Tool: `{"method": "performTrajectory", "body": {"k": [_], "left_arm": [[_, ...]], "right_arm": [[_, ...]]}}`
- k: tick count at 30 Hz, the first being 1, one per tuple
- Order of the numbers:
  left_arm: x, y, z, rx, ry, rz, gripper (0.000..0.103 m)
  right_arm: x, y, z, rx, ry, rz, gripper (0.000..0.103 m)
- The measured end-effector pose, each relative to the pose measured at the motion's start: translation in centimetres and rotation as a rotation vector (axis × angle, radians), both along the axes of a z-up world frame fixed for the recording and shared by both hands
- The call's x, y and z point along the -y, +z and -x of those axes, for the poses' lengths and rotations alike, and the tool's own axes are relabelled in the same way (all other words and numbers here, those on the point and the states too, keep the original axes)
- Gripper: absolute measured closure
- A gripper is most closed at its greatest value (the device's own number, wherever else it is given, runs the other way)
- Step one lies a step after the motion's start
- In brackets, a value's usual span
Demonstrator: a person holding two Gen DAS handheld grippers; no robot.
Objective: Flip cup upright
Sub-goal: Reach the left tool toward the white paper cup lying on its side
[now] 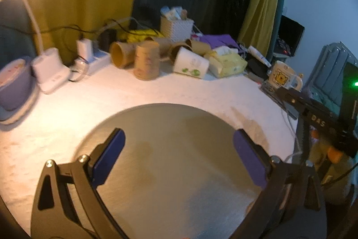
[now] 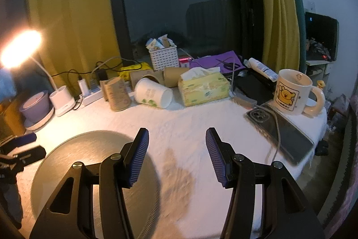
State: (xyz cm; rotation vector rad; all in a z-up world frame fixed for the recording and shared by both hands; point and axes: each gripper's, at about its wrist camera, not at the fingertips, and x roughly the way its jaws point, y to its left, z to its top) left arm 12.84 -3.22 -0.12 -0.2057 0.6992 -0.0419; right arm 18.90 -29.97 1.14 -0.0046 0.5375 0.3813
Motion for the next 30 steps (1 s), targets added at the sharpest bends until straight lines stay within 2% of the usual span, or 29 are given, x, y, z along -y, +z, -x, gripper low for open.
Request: {"method": "performTrajectory", "body": {"k": [7, 10, 13, 16, 30], "left_arm": [[2.3, -0.4, -6.7, -0.078, 0.011, 0.075, 0.005], [3.2, -0.4, -9.3, -0.082, 0.051, 0.068, 0.005], [3.7, -1.0, -11.8, -0.112, 0.088, 0.109, 0.005], [4.3, -1.4, -14.2, -0.129, 0.116, 0.107, 0.005], [4.4, -3.2, -24.3, -0.180, 0.259, 0.196, 0.005]], "right_arm": [[0.5, -0.4, -5.7, -0.028, 0.039, -0.025, 0.047], [0.2, -0.4, -8.0, -0.028, 0.063, -0.009, 0.047], [0.3, -0.3, -9.9, -0.024, 0.078, 0.001, 0.047], [0.4, -0.4, -11.8, -0.022, 0.098, 0.011, 0.047], [1.5, -1.4, -17.5, -0.046, 0.157, -0.009, 0.047]]}}
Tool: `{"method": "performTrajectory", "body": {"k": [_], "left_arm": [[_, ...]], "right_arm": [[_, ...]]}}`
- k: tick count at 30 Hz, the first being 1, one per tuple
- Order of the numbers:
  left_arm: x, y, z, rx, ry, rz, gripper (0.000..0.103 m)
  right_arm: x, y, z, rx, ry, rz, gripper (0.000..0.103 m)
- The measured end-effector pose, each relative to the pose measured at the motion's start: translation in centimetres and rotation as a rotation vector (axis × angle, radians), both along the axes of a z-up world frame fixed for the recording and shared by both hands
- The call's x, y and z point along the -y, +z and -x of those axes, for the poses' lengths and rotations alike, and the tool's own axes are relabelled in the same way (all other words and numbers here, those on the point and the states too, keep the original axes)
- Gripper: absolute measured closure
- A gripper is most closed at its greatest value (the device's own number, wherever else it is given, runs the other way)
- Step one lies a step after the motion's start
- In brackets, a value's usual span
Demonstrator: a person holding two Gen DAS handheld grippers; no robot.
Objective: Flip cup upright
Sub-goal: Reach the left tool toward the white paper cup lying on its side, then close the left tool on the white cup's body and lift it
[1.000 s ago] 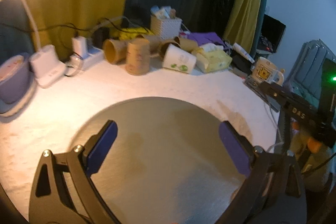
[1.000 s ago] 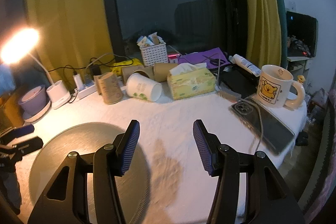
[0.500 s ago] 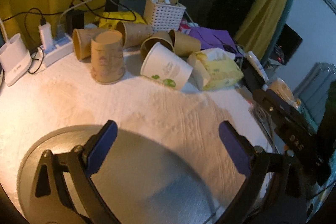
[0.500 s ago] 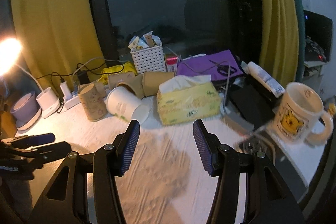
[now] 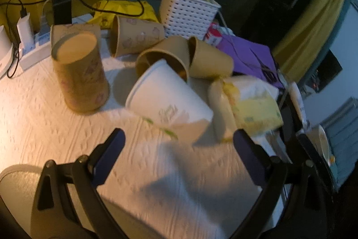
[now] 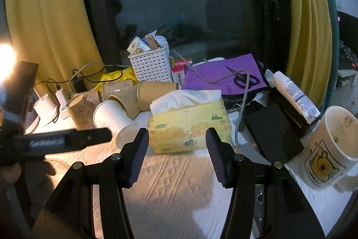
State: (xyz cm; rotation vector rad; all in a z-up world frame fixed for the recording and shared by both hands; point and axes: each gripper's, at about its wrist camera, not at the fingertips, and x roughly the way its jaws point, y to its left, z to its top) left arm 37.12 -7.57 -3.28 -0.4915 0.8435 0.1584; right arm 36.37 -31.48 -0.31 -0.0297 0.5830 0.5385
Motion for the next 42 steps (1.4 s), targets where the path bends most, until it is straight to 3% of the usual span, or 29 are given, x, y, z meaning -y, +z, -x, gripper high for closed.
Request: {"method": "performTrajectory", "body": {"k": [6, 12, 16, 22, 30, 42], "left_arm": [[-0.7, -1.1, -2.9, -0.021, 0.036, 0.045, 0.005], [-1.4, -3.5, -4.6, -0.097, 0.038, 0.123, 0.006], [-1.1, -3.5, -4.0, -0.080, -0.009, 0.104, 0.031], [-2.0, -3.4, -2.4, -0.068, -0.046, 0.121, 0.037], [-1.8, -1.5, 2.7, -0.027, -0.153, 0.085, 0.038], [-1.4, 1.3, 14.5, 0.098, -0.325, -0.125, 0.038]], "right_arm": [[0.2, 0.2, -0.8, 0.007, 0.012, -0.005, 0.047], [0.6, 0.0, -0.8, -0.004, -0.005, -0.011, 0.047], [1.0, -0.2, -0.5, -0.013, -0.026, -0.006, 0.047], [0.7, 0.1, 1.1, -0.016, -0.044, 0.006, 0.047], [-0.4, 0.9, 4.2, -0.013, -0.063, 0.018, 0.047], [-2.6, 1.4, 10.5, -0.042, -0.010, -0.040, 0.047]]}}
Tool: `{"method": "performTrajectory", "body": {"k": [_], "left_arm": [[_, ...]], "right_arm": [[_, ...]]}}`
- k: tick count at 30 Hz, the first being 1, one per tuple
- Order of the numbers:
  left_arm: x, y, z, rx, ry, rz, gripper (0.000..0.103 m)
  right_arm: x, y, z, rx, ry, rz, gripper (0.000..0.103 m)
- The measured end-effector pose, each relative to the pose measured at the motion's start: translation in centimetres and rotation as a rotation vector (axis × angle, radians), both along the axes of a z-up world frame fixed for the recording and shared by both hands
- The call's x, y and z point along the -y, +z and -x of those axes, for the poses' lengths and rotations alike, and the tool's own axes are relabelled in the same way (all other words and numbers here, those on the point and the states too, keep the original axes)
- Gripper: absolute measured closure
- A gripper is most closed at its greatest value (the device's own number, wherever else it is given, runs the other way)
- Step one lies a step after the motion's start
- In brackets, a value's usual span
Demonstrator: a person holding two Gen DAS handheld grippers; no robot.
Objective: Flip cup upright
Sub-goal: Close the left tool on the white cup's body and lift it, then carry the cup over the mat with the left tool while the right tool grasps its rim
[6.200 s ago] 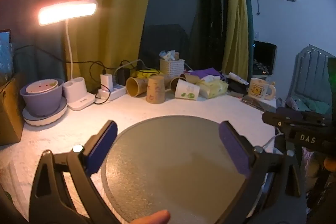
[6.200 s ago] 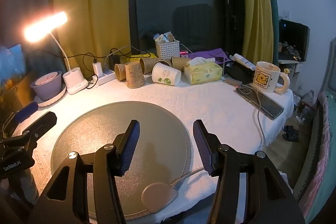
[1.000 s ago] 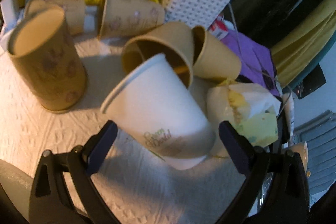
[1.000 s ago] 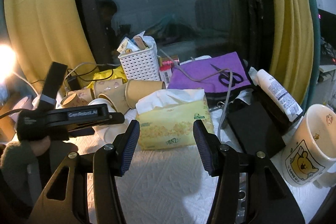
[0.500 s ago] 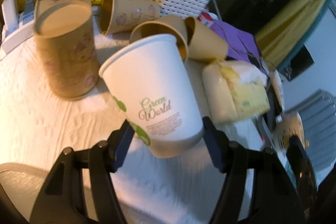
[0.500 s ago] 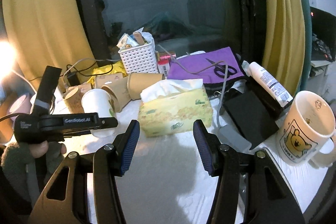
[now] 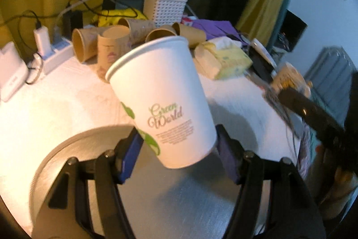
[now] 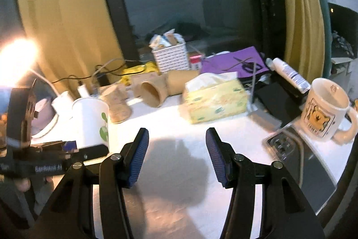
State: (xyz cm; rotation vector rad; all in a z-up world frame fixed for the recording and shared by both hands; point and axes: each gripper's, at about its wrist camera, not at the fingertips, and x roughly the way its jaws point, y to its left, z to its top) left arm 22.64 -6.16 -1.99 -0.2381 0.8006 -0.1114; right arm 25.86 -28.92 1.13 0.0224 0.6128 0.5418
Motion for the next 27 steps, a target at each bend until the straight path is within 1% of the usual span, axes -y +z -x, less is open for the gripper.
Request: {"method": "performTrajectory", "body": {"k": [4, 7, 8, 11, 12, 15, 17, 18, 19, 23, 27], "left_arm": [[0.4, 0.5, 3.9, 0.063, -0.060, -0.087, 0.038], [0.6, 0.6, 6.9, 0.113, -0.084, -0.166, 0.037], [0.4, 0.5, 8.0, 0.124, -0.092, -0.181, 0.037], [-0.6, 0.0, 10.1, 0.109, -0.107, -0.145, 0.037], [-0.8, -0.1, 10.9, 0.111, -0.111, -0.147, 0.037], [-1.1, -0.5, 13.1, 0.154, -0.127, -0.204, 0.037], [-1.1, -0.6, 14.7, 0.193, -0.138, -0.248, 0.037], [-1.0, -0.6, 15.3, 0.212, -0.145, -0.262, 0.037], [-0.9, -0.6, 15.8, 0.235, -0.155, -0.278, 0.037], [-0.4, -0.8, 17.2, 0.307, -0.191, -0.351, 0.037], [0.0, -0.7, 18.2, 0.355, -0.219, -0.379, 0.037]], "right_arm": [[-1.5, -0.3, 2.5, -0.031, 0.055, -0.027, 0.047], [-2.6, -0.5, 5.0, -0.046, 0.093, -0.046, 0.047], [-2.9, -0.6, 5.6, -0.049, 0.100, -0.049, 0.047], [-3.8, -0.7, 7.8, -0.073, 0.131, -0.077, 0.047], [-4.1, -0.7, 8.6, -0.080, 0.147, -0.087, 0.047], [-5.0, -0.4, 11.0, -0.074, 0.173, -0.093, 0.047], [-5.7, 0.1, 12.5, -0.068, 0.201, -0.105, 0.042], [-5.9, 0.3, 12.9, -0.067, 0.211, -0.112, 0.035], [-6.4, 0.5, 13.3, -0.069, 0.226, -0.120, 0.032], [-8.2, 0.9, 14.6, -0.068, 0.287, -0.125, 0.032], [-9.6, 1.1, 15.1, -0.080, 0.340, -0.122, 0.032]]}}
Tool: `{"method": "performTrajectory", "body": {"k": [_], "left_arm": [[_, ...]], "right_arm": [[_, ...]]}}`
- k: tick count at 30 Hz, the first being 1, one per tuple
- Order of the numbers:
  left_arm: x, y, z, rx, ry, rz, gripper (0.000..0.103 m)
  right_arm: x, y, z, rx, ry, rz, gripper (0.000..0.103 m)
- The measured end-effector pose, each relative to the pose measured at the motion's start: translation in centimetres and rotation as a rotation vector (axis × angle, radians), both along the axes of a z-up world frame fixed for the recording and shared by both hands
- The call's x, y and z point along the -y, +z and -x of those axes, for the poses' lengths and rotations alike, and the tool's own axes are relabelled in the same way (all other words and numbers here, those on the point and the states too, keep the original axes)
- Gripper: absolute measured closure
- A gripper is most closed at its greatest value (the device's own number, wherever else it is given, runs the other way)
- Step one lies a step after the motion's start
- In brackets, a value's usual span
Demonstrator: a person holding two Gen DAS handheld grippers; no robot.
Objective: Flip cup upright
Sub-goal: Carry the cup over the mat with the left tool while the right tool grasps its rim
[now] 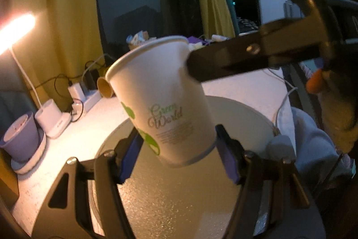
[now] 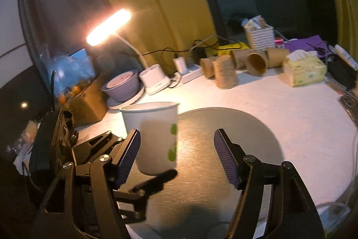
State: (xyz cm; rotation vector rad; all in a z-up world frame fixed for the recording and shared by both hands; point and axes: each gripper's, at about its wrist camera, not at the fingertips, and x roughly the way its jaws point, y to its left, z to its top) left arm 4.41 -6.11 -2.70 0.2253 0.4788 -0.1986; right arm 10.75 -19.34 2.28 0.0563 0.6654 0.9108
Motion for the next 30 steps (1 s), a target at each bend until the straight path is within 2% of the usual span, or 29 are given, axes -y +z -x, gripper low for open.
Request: {"method": "performTrajectory", "body": {"k": [8, 14, 24, 27, 30], "left_arm": [[0.1, 0.1, 0.5, 0.018, -0.043, -0.027, 0.037], [0.9, 0.1, 1.3, 0.051, -0.067, -0.053, 0.037], [1.4, -0.1, 1.5, 0.061, -0.100, -0.077, 0.037], [1.3, -0.1, 1.5, 0.058, -0.098, -0.074, 0.037], [1.0, -0.1, 1.2, 0.053, -0.094, -0.064, 0.037]], "right_arm": [[-1.6, -0.4, 0.6, -0.013, 0.107, 0.009, 0.029], [-2.1, -0.3, -0.1, -0.019, 0.118, 0.020, 0.029], [-1.9, -0.2, -0.7, -0.060, 0.152, 0.003, 0.029], [-2.1, -0.2, -0.7, -0.061, 0.162, 0.008, 0.034], [-2.3, -0.2, -0.8, -0.063, 0.166, 0.013, 0.034]]}}
